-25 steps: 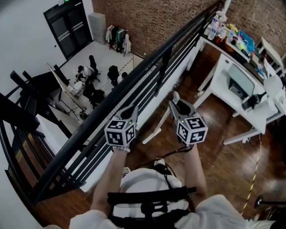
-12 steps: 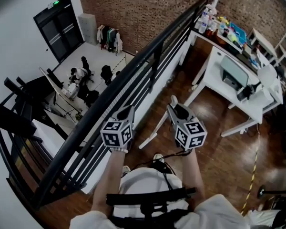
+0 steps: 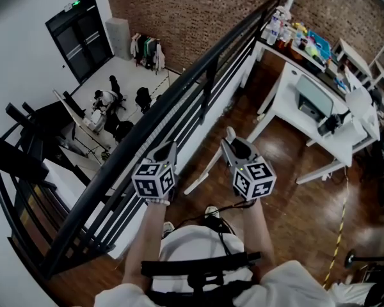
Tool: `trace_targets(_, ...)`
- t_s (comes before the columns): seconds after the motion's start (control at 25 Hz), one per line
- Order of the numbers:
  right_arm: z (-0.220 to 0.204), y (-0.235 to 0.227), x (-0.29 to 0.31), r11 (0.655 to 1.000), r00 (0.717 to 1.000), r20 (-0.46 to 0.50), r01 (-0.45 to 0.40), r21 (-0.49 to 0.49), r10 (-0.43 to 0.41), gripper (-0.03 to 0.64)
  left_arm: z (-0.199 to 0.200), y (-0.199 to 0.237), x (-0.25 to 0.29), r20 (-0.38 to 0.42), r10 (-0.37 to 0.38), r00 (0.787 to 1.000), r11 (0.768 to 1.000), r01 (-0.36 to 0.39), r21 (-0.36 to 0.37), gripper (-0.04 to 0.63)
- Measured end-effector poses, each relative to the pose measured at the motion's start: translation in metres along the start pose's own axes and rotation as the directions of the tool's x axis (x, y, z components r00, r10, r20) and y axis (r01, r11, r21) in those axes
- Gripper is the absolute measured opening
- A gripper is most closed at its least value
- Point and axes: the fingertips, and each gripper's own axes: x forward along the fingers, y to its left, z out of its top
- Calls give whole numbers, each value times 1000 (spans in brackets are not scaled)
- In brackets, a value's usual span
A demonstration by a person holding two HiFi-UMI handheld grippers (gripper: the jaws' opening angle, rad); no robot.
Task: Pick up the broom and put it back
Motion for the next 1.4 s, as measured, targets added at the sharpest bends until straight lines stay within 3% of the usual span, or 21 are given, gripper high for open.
trace_targets(0.8,-17,-16,62,996,995,-50,-86,-24,85,124,-13,17,-11,-9,79,997,996,-79,-30,-12)
trace_targets(1.4,-96,-18,136,979,968,-185,-187,-77,170,124,-46,29,-1,-41,118,992,989,-121,-79,-12)
